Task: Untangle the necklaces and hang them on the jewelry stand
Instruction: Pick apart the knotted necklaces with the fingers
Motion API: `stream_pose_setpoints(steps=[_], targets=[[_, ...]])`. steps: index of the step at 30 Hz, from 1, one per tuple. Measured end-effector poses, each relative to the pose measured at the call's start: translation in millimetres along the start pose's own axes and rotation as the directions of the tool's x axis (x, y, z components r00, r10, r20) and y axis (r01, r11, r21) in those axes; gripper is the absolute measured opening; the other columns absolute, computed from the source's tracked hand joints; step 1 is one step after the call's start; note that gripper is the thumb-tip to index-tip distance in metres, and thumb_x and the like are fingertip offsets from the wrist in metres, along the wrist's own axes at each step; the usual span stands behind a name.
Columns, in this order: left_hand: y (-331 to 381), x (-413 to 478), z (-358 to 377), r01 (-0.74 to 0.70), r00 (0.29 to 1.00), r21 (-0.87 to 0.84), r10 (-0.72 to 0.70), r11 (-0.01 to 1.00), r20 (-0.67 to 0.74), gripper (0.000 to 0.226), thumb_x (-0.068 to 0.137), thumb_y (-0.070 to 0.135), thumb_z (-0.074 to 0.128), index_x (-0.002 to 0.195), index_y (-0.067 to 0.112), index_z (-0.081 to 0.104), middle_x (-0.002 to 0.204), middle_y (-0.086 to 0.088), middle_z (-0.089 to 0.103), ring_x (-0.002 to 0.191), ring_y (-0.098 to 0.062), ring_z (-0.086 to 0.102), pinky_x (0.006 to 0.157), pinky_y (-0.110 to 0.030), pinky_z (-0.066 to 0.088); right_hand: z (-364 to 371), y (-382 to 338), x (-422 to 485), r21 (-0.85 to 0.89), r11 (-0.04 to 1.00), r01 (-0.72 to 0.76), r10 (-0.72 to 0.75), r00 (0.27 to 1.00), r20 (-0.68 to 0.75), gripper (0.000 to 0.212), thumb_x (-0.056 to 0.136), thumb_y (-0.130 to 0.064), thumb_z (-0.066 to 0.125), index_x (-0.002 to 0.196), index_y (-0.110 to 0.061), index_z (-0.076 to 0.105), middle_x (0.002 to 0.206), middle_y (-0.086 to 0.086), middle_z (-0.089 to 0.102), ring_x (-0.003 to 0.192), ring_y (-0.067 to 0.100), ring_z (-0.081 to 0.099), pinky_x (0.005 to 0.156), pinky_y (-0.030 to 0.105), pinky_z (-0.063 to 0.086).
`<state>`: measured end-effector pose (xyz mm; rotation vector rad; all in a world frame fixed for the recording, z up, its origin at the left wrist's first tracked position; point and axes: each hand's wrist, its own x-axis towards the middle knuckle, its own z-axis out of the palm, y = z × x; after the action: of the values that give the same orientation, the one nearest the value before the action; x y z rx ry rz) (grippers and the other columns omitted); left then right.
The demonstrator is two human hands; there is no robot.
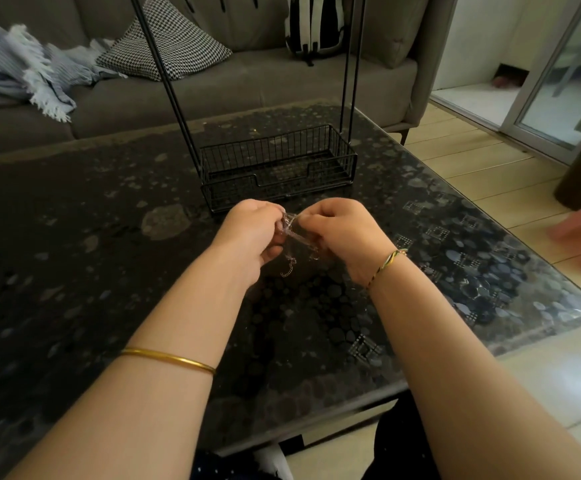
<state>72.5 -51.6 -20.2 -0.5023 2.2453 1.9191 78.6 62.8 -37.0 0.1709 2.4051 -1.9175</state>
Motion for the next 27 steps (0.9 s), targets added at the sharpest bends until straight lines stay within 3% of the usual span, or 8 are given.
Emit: stream_pose_setpoints(steps=[4, 8, 12, 14, 17, 19, 21, 27], targets=[[-6, 2, -3, -0.087, 0.995, 0.242, 0.072, 0.966, 0.071, 0.015, 0.096, 0.014, 0.051, 0.091, 0.019, 0.064, 0.084, -0.001, 0.061, 0.073, -0.011, 0.054, 0.058, -0.024, 0.045, -6, -2, 2, 0.266, 0.963, -0.031, 0.055, 0.995, -0.083, 0.02, 0.094, -0.007, 0.05, 0.077, -0.013, 0.059, 0.064, -0.001, 0.052, 0.043, 0.005, 0.043, 0.045, 0.017, 0.04], [-12, 2, -6, -0.259, 0.966, 0.547, 0.204, 0.796, 0.16, 0.013, 0.093, 0.018, 0.059, 0.081, 0.024, 0.058, 0.087, 0.002, 0.06, 0.079, -0.013, 0.056, 0.069, -0.029, 0.048, -6, -4, 3, 0.477, 0.879, -0.006, 0.068, 0.991, -0.114, 0.015, 0.094, 0.0, 0.047, 0.082, -0.005, 0.055, 0.066, 0.004, 0.051, 0.037, 0.003, 0.05, 0.07, 0.034, 0.048], [-14, 3, -3, -0.308, 0.946, 0.716, 0.285, 0.627, 0.157, 0.014, 0.093, 0.016, 0.058, 0.082, 0.024, 0.056, 0.089, 0.001, 0.06, 0.081, -0.014, 0.058, 0.066, -0.029, 0.044, -4, -4, 2, 0.469, 0.883, -0.007, 0.068, 0.991, -0.112, 0.012, 0.093, 0.0, 0.049, 0.085, -0.004, 0.056, 0.065, 0.004, 0.051, 0.035, 0.003, 0.047, 0.054, 0.027, 0.047], [-10, 1, 0, -0.247, 0.966, 0.617, 0.239, 0.747, 0.097, 0.014, 0.095, 0.01, 0.051, 0.088, 0.021, 0.058, 0.09, -0.002, 0.064, 0.081, -0.016, 0.063, 0.067, -0.03, 0.052, -6, -1, 4, 0.423, 0.906, -0.026, 0.082, 0.99, -0.114, 0.013, 0.093, -0.002, 0.051, 0.082, -0.005, 0.057, 0.066, 0.004, 0.052, 0.035, 0.003, 0.044, 0.05, 0.025, 0.043], [-1, -4, 1, -0.017, 1.0, 0.186, 0.018, 0.982, -0.006, 0.02, 0.099, 0.007, 0.042, 0.092, 0.016, 0.059, 0.092, -0.007, 0.068, 0.08, -0.016, 0.068, 0.063, -0.027, 0.055, -6, 2, 6, 0.299, 0.951, -0.075, 0.098, 0.993, -0.062, 0.017, 0.092, -0.005, 0.052, 0.078, -0.01, 0.058, 0.068, 0.003, 0.054, 0.038, 0.005, 0.043, 0.051, 0.026, 0.04], [3, -6, 0, 0.128, 0.992, -0.088, -0.129, 0.988, -0.002, 0.021, 0.099, 0.008, 0.041, 0.091, 0.014, 0.059, 0.09, -0.008, 0.069, 0.076, -0.018, 0.068, 0.061, -0.029, 0.055, -3, 2, 5, 0.227, 0.97, -0.087, 0.093, 0.996, -0.015, 0.016, 0.092, -0.006, 0.052, 0.078, -0.01, 0.059, 0.067, 0.002, 0.054, 0.042, 0.008, 0.042, 0.05, 0.025, 0.04], [5, -6, -2, 0.197, 0.98, -0.224, -0.198, 0.955, 0.016, 0.024, 0.1, 0.01, 0.039, 0.091, 0.014, 0.061, 0.087, -0.007, 0.067, 0.071, -0.017, 0.065, 0.058, -0.028, 0.05, 0, 0, 4, 0.174, 0.981, -0.081, 0.079, 0.997, 0.02, 0.013, 0.092, -0.008, 0.054, 0.081, -0.009, 0.059, 0.065, 0.002, 0.052, 0.043, 0.009, 0.04, 0.049, 0.024, 0.038], [7, -8, -4, 0.212, 0.977, -0.261, -0.198, 0.942, 0.078, 0.023, 0.098, 0.013, 0.043, 0.094, 0.015, 0.066, 0.081, -0.001, 0.061, 0.065, -0.011, 0.053, 0.054, -0.022, 0.036, -2, -4, -3, 0.01, 1.0, -0.024, 0.023, 0.995, 0.097, 0.02, 0.084, -0.03, 0.07, 0.08, -0.011, 0.066, 0.065, -0.003, 0.058, 0.046, 0.005, 0.043, 0.045, 0.018, 0.038]])
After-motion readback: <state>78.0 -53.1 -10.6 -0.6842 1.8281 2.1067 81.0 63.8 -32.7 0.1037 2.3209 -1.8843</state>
